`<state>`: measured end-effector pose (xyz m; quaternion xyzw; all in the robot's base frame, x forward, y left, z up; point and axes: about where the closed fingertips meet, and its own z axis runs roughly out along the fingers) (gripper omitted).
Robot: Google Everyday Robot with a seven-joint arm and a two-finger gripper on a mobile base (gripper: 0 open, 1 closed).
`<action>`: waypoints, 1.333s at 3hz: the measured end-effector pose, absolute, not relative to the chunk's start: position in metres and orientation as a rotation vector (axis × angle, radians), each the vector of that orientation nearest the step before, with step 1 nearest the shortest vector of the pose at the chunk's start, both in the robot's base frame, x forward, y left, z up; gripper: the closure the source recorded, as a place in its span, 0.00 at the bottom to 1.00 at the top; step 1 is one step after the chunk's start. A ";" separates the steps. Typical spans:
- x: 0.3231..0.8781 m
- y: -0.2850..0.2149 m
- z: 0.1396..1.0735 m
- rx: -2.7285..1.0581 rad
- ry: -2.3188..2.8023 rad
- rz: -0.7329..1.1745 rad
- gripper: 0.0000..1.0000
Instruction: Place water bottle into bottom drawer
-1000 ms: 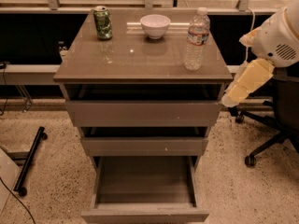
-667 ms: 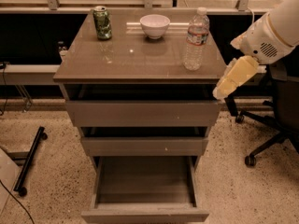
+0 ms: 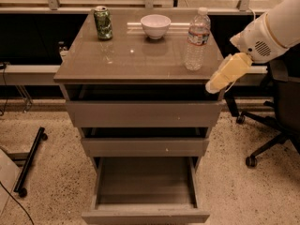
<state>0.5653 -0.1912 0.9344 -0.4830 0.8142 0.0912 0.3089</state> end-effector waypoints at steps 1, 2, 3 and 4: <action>0.597 -0.179 0.936 -1.201 2.099 0.272 0.00; 0.646 -0.177 0.928 -1.043 2.041 0.357 0.00; 0.680 -0.177 0.921 -0.952 1.997 0.420 0.00; 0.722 -0.177 0.919 -0.859 1.936 0.467 0.00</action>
Offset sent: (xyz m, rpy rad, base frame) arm 0.1166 0.0096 -0.0105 0.3235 -0.1282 -0.1585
